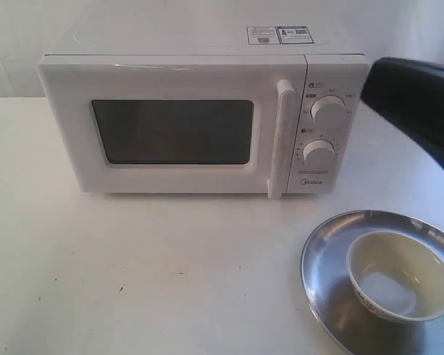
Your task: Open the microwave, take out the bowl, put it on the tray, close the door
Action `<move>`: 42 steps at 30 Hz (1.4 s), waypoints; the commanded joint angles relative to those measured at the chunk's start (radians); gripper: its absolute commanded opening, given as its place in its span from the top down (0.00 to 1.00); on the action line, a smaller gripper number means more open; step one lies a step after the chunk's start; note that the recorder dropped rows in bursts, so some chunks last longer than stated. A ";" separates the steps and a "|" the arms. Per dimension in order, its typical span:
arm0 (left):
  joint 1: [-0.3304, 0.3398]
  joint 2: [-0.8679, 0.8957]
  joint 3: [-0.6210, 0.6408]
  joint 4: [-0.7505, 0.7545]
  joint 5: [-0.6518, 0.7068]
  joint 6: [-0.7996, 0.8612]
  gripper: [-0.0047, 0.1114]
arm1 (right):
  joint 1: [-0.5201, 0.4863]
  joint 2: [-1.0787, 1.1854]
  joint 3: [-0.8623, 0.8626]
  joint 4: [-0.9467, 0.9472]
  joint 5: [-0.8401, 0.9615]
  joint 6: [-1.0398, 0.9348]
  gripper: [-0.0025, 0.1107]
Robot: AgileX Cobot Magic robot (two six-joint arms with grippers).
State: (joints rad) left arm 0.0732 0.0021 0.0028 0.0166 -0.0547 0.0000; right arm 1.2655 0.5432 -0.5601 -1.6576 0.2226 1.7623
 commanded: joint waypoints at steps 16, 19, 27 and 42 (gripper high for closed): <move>0.000 -0.002 -0.003 -0.008 -0.005 0.000 0.96 | -0.472 -0.277 0.365 0.010 0.202 -0.003 0.98; 0.000 -0.002 -0.003 -0.008 -0.005 0.000 0.96 | -0.646 -0.361 0.428 0.009 0.145 -0.005 0.98; 0.000 -0.002 -0.003 -0.008 -0.005 0.000 0.96 | -0.738 -0.433 0.537 -0.020 0.024 -0.055 0.98; 0.000 -0.002 -0.003 -0.008 -0.005 0.000 0.96 | -0.738 -0.522 0.548 0.672 -0.095 -0.871 0.98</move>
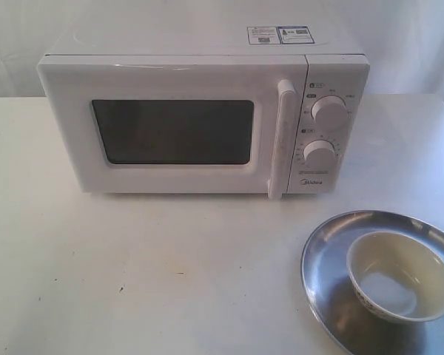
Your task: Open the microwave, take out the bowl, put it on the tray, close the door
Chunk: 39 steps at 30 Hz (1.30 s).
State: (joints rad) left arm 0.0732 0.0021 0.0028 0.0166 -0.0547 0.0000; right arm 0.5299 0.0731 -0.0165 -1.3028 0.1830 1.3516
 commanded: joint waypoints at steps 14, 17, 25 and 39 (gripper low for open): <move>0.000 -0.002 -0.003 -0.008 -0.005 0.000 0.96 | -0.140 -0.073 0.017 1.148 -0.183 -1.225 0.98; 0.000 -0.002 -0.003 -0.008 -0.005 0.000 0.96 | -0.173 -0.073 0.017 1.188 -0.183 -1.248 0.98; 0.000 -0.002 -0.003 -0.008 -0.005 0.000 0.96 | -0.225 -0.073 0.017 1.297 -0.193 -1.322 0.98; 0.000 -0.002 -0.003 -0.008 -0.005 0.000 0.96 | -0.225 -0.073 0.017 1.303 -0.183 -1.326 0.98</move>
